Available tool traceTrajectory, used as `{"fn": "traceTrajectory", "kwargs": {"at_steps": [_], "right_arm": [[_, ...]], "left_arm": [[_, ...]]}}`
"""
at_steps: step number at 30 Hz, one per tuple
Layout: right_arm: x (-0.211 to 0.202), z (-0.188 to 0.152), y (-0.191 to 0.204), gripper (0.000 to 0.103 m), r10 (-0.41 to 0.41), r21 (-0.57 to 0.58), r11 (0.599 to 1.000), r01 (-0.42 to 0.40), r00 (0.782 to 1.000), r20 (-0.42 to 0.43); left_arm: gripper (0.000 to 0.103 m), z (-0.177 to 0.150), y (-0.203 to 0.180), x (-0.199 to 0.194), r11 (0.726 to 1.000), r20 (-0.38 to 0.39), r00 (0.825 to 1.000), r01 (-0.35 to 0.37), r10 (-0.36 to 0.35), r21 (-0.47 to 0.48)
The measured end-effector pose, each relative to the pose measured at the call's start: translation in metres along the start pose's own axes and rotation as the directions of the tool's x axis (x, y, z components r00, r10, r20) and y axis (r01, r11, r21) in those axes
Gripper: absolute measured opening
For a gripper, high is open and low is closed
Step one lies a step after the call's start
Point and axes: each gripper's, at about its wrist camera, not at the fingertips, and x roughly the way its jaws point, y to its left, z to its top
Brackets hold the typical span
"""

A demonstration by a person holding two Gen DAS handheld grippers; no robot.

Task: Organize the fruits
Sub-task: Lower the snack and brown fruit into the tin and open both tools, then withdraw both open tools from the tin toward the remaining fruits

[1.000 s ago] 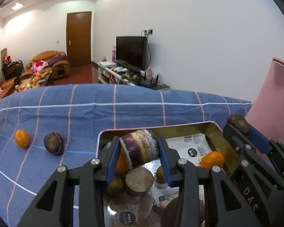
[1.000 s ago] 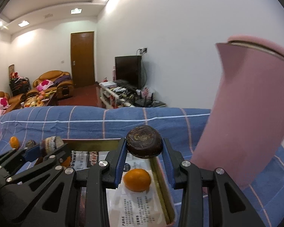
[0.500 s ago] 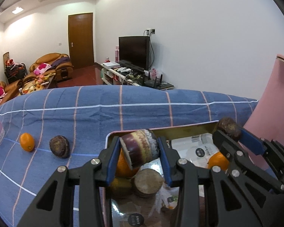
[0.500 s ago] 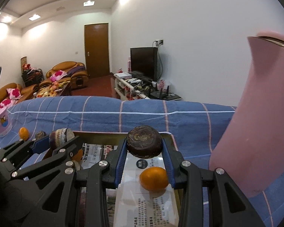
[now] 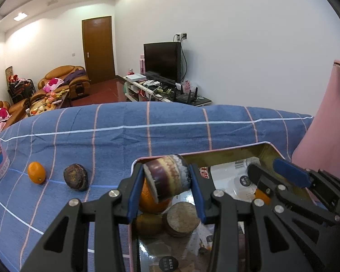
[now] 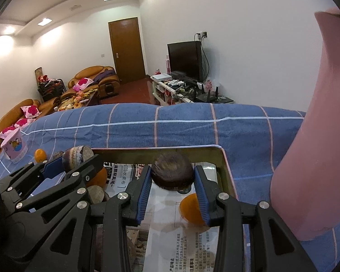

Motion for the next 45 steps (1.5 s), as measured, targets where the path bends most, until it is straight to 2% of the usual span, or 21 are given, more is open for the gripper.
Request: {"fn": "traceTrajectory", "kwargs": {"at_steps": [3, 5, 8, 11, 12, 14, 15, 16, 19, 22, 27, 39, 45], "right_arm": [[0.001, -0.001, -0.006, 0.056, -0.002, 0.028, 1.0, 0.002, 1.0, -0.008], [-0.003, -0.002, -0.009, 0.057, 0.017, 0.04, 0.999, -0.017, 1.0, 0.007], [-0.02, -0.004, -0.007, 0.058, -0.015, 0.034, 0.999, 0.012, 0.995, 0.099], [-0.038, -0.007, 0.0, 0.071, -0.117, 0.018, 0.993, 0.116, 0.973, 0.199], [-0.043, -0.008, 0.001, 0.081, -0.15, 0.02, 0.989, 0.149, 0.961, 0.231], [-0.051, -0.008, 0.0, 0.089, -0.187, 0.035, 0.982, 0.184, 0.942, 0.278], [-0.054, -0.008, -0.001, 0.089, -0.198, 0.048, 0.98, 0.192, 0.937, 0.288], [-0.055, -0.008, -0.002, 0.089, -0.205, 0.059, 0.979, 0.196, 0.935, 0.289], [-0.053, -0.009, -0.003, 0.089, -0.215, 0.078, 0.976, 0.201, 0.942, 0.259], [-0.052, -0.009, -0.005, 0.089, -0.236, 0.088, 0.971, 0.221, 0.942, 0.238], [-0.057, -0.009, -0.005, 0.09, -0.292, 0.121, 0.955, 0.27, 0.923, 0.252], [-0.068, -0.013, -0.002, 0.092, -0.314, 0.138, 0.948, 0.286, 0.907, 0.279], [-0.071, -0.015, -0.001, 0.092, -0.32, 0.173, 0.944, 0.282, 0.911, 0.26]], "left_arm": [[0.042, 0.0, 0.0, -0.001, 1.0, 0.002, 1.0, -0.001, 0.001, -0.005], [0.042, -0.001, 0.0, -0.001, 1.0, 0.003, 1.0, -0.002, 0.002, -0.001], [0.042, -0.001, -0.004, -0.001, 1.0, 0.006, 1.0, -0.006, 0.006, 0.012], [0.042, -0.002, -0.003, -0.003, 1.0, 0.004, 1.0, -0.013, 0.012, 0.014], [0.043, -0.003, -0.003, -0.003, 1.0, 0.004, 1.0, -0.02, 0.02, 0.015], [0.044, -0.002, -0.005, -0.003, 0.999, 0.005, 0.999, -0.032, 0.032, 0.018], [0.05, -0.002, -0.006, -0.003, 0.999, 0.005, 0.999, -0.034, 0.034, 0.02], [0.06, -0.003, -0.007, -0.004, 0.999, 0.01, 0.999, -0.048, 0.048, 0.024], [0.085, -0.004, -0.011, -0.01, 0.996, 0.045, 0.996, -0.079, 0.078, 0.03], [0.099, -0.004, -0.011, -0.017, 0.994, 0.08, 0.992, -0.101, 0.097, 0.039], [0.103, -0.006, -0.008, -0.027, 0.99, 0.126, 0.984, -0.134, 0.129, 0.032], [0.103, -0.012, 0.002, -0.039, 0.988, 0.149, 0.977, -0.152, 0.15, 0.001], [0.103, -0.018, 0.012, -0.048, 0.989, 0.158, 0.977, -0.148, 0.146, -0.002]]}}
